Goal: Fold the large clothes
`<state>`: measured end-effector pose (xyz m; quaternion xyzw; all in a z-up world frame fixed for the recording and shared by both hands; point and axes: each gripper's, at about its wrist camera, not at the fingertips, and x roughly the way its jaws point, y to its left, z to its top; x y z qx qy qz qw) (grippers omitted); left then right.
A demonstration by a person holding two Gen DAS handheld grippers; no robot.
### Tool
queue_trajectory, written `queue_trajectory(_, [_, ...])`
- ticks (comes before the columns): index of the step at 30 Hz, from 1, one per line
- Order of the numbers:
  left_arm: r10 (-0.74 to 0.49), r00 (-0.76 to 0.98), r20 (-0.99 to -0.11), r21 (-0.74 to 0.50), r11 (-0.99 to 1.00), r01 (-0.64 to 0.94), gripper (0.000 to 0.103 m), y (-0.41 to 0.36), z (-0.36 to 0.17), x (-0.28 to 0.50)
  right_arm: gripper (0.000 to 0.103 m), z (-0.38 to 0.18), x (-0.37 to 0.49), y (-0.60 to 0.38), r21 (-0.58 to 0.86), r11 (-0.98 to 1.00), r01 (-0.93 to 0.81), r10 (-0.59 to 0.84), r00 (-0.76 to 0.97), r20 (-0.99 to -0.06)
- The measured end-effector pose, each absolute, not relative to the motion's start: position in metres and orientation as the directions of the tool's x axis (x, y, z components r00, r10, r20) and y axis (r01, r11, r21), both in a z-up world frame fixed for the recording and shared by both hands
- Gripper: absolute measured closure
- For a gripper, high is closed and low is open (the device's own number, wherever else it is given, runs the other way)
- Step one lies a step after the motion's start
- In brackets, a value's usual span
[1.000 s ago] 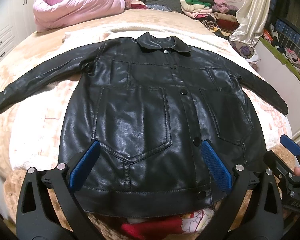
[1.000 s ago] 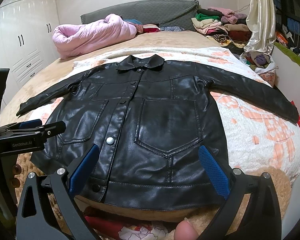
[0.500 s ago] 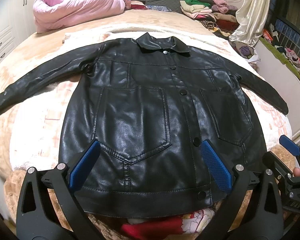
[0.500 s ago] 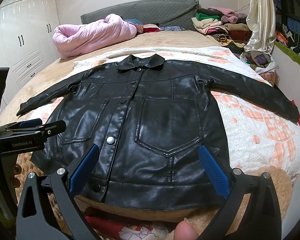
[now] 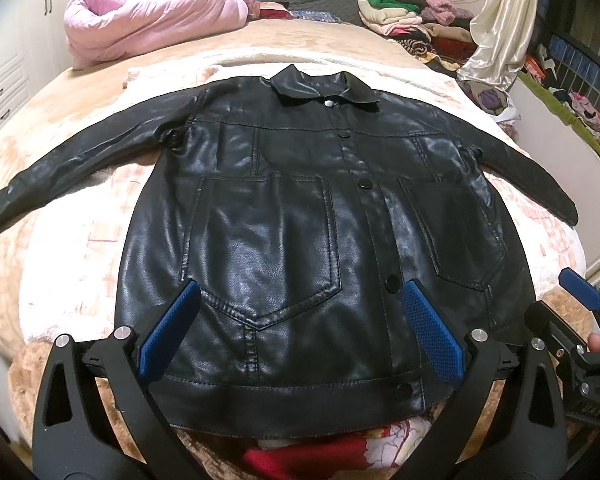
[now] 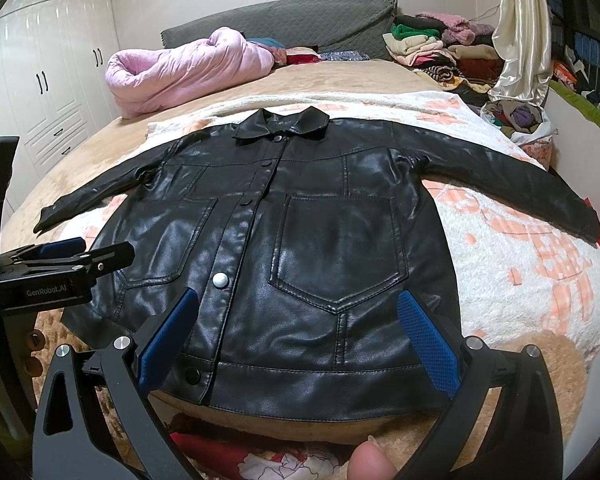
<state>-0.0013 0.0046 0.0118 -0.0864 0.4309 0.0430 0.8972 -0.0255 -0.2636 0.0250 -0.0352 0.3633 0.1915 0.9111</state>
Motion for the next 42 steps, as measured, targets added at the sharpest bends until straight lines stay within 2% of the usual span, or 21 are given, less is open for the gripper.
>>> queue_trajectory(32, [0.018,0.628,-0.778,-0.114,0.979,-0.170,0.009,0.020,0.011,0.045,0.004,0.038,0.030,-0.248,0.098,0.912,-0.398,0.359,0.660,-0.660])
queue_trajectory(42, [0.054,0.625,-0.779,-0.096,0.974,-0.204,0.009,0.032,0.017,0.072,0.004,0.043,0.068,-0.246,0.088,0.930,-0.358,0.322,0.672,-0.667])
